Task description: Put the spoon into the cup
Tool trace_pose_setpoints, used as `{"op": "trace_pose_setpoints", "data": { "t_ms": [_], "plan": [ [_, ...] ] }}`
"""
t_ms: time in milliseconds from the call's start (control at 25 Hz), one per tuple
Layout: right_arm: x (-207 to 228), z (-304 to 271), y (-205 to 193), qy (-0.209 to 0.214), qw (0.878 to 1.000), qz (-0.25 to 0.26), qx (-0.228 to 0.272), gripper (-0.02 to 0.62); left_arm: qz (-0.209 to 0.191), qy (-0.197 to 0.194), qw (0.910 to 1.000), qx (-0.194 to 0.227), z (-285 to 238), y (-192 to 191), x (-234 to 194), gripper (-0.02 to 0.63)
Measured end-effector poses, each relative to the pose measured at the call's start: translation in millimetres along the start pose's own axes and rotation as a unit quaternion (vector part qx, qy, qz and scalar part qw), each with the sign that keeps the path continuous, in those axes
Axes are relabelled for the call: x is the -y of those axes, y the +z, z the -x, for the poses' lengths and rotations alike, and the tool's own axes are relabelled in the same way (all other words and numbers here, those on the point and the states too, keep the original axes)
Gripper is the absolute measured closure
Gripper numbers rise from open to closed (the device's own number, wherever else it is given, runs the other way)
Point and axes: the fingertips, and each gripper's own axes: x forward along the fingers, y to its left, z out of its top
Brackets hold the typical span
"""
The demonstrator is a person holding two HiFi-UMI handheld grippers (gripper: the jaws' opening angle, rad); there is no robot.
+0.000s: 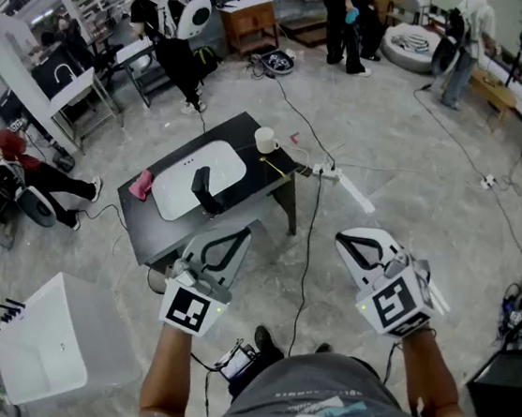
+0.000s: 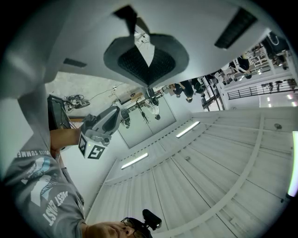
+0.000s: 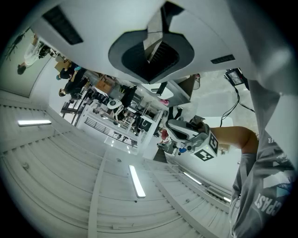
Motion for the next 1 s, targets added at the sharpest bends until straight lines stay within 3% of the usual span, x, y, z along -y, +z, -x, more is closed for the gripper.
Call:
{"op": "trace_pose_setpoints", "data": {
  "t_ms": [840,1000],
  "plan": [
    [-1,-20,13,0.005,0.999,-0.033,0.013,0.565,0.012,-0.008,0.9999,-0.002,-3,-18,-14,0.604],
    [5,-33,12,-0.005,0.999,-0.041,0.007,0.563,-0.030,-0.018,0.9993,-0.009,-11,-22,-25,0.604]
  ]
}}
